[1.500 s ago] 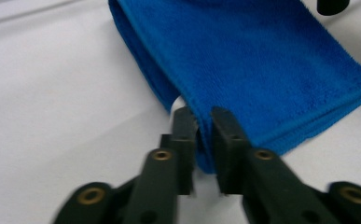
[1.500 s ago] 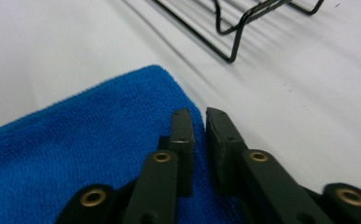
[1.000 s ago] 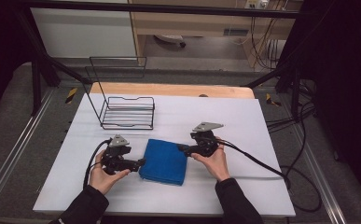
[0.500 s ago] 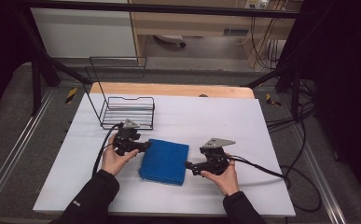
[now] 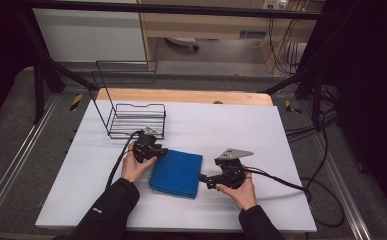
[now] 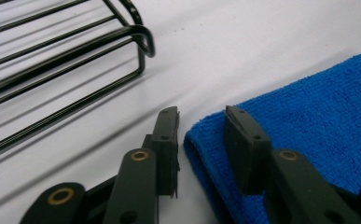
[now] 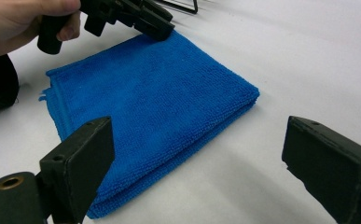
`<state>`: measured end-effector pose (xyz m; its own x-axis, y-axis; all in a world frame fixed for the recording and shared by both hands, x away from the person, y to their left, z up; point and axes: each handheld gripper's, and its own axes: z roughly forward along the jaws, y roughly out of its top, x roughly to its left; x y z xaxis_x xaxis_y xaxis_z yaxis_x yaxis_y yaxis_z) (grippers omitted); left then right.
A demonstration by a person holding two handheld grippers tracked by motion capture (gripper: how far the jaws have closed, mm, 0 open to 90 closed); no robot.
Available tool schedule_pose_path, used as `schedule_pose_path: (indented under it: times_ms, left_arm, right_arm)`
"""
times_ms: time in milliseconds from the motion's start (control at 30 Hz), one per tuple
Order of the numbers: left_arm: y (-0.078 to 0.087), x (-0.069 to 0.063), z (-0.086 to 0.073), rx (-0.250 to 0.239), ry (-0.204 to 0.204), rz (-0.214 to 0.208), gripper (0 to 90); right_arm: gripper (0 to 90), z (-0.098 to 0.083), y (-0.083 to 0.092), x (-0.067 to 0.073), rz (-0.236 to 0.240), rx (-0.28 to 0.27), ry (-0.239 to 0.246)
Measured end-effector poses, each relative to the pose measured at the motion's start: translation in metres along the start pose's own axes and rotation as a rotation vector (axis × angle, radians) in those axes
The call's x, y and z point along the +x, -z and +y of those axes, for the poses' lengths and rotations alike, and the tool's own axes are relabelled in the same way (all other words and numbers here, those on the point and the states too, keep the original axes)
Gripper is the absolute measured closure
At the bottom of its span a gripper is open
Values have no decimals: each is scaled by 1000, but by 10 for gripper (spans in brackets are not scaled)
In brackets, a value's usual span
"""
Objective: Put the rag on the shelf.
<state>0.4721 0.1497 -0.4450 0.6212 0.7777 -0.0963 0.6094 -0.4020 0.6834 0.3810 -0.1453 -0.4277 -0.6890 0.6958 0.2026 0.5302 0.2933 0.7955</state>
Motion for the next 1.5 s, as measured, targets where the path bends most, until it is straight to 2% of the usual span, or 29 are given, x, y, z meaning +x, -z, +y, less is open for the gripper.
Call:
schedule_pose_path:
  times_ms: [167,333,500,633,667,767,867,967,1000,1133,1300,1367,1500]
  left_arm:
    - [0,-4,0,8,-2,-17,766]
    - [2,-8,0,11,-6,-5,860]
    - [9,-10,-2,-6,1,8,875]
    - [26,-9,-6,-28,11,30,877]
    - [26,-9,-6,-28,11,30,877]
    - [36,-6,-11,-35,38,45,876]
    - [36,-4,-14,-53,57,33,873]
    - [30,-3,-14,-76,52,22,859]
    - [24,-1,-14,-79,64,18,855]
    - [16,2,-17,-60,48,12,843]
    - [15,4,-17,-60,35,17,784]
    - [13,4,-18,-58,31,18,746]
    - [12,7,-18,-58,31,3,705]
  right_arm:
    - [101,0,0,0,1,1,-2]
    - [101,1,-2,-1,11,2,-5]
    - [102,1,-3,-1,12,-2,-9]
    - [112,3,-4,-3,18,-14,-10]
    - [114,4,-4,-3,20,-15,-17]
    - [137,9,-9,-4,18,-13,-5]
    - [189,17,-18,-7,26,-28,-21]
    - [301,28,-33,-14,-17,-29,-26]
    - [343,30,-38,-16,-29,-31,-38]
    - [439,36,-62,-26,-84,42,-41]
    - [539,36,-74,-33,-79,75,-79]
    - [577,35,-76,-34,-83,87,-73]
    - [639,33,-79,-33,-58,100,-80]
